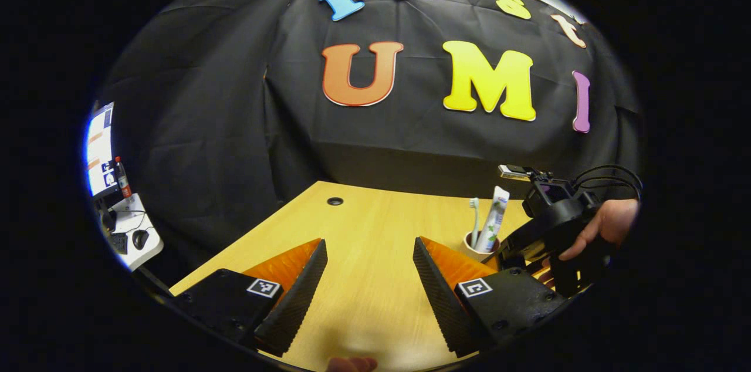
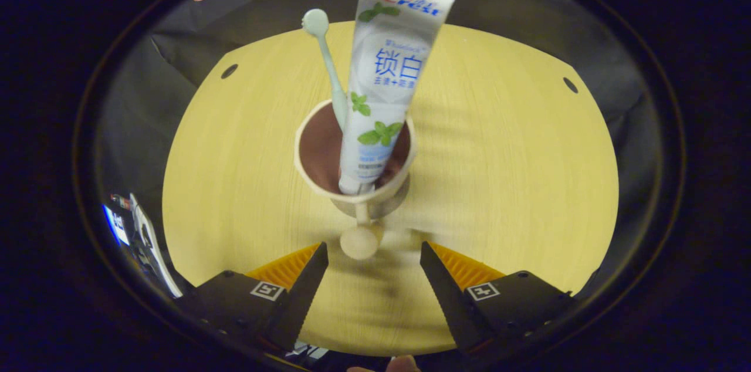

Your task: Put the toothbrush and toothpaste on the desktop into the cup, then pick up the cup and place it on the coaster on the desktop.

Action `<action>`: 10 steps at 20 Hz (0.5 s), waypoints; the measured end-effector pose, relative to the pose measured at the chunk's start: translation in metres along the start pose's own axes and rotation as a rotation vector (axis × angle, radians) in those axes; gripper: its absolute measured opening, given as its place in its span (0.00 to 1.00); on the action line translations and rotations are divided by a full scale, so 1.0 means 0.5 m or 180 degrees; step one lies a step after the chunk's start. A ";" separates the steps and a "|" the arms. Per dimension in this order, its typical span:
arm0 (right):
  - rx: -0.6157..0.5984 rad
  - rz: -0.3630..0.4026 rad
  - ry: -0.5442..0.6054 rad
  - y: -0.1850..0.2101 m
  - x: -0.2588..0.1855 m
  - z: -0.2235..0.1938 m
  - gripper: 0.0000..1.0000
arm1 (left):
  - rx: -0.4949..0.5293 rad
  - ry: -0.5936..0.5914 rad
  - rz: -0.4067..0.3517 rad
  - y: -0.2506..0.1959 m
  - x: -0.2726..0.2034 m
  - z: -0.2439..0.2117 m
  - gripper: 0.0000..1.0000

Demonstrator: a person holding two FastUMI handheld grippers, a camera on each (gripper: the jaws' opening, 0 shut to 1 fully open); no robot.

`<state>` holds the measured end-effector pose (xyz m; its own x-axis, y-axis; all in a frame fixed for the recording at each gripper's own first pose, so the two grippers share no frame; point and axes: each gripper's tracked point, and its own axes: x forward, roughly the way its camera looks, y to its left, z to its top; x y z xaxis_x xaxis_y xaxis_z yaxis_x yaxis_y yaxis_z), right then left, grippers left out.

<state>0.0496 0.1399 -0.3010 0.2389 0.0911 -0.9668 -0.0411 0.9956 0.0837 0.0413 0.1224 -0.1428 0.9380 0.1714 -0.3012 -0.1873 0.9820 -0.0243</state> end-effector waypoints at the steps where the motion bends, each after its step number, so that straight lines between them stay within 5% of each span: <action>1: 0.0018 -0.0007 -0.0074 -0.023 -0.021 -0.012 0.98 | 0.0048 -0.0004 -0.0070 -0.023 0.005 0.007 0.94; 5: 0.0025 -0.0160 -0.0791 -0.131 -0.139 0.006 0.96 | 0.0159 -0.0056 -0.0445 -0.142 0.020 0.050 0.96; 10: -0.0021 -0.0217 -0.2150 -0.223 -0.352 0.106 0.94 | 0.0223 -0.0362 -0.0782 -0.270 0.019 0.160 0.96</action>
<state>0.0633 0.0140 -0.1272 0.7948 0.0225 -0.6064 -0.0098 0.9997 0.0243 0.0987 -0.0019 -0.0662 0.9803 -0.0685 -0.1854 0.0667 0.9976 -0.0161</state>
